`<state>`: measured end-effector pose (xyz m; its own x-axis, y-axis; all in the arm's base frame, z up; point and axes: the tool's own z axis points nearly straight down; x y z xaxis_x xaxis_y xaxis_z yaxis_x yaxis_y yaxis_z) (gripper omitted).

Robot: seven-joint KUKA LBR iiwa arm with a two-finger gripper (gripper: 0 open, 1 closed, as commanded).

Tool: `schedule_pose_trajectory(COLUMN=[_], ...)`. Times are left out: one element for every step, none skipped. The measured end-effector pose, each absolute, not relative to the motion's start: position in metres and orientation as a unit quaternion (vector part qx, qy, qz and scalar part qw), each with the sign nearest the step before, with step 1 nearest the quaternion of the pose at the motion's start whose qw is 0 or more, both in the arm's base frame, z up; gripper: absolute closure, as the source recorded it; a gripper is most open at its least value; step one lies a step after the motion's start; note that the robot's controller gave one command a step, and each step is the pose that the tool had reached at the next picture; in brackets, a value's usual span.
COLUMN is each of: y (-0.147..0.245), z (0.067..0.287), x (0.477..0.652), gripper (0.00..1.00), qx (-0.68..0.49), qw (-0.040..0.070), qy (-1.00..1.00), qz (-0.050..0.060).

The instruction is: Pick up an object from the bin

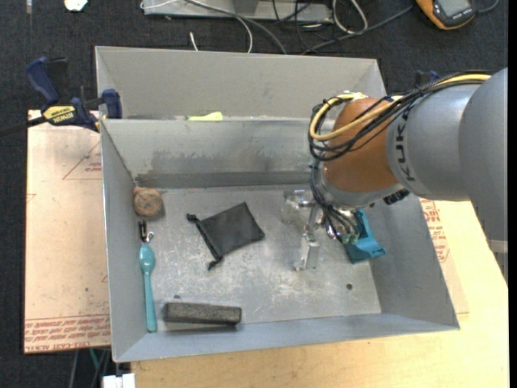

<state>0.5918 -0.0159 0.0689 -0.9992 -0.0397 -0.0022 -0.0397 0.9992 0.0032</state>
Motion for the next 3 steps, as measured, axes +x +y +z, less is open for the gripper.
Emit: schedule_pose_trajectory(y=[-0.018, -0.014, 0.039], z=[0.071, 0.097, 0.083], x=[0.597, 0.637, 0.614], gripper=[0.00, 0.00, 0.00], qx=[0.001, -0.024, 0.016], qw=[0.003, 0.004, 0.002], qy=[1.000, 1.000, 1.000], qz=[-0.001, 0.001, 0.001])
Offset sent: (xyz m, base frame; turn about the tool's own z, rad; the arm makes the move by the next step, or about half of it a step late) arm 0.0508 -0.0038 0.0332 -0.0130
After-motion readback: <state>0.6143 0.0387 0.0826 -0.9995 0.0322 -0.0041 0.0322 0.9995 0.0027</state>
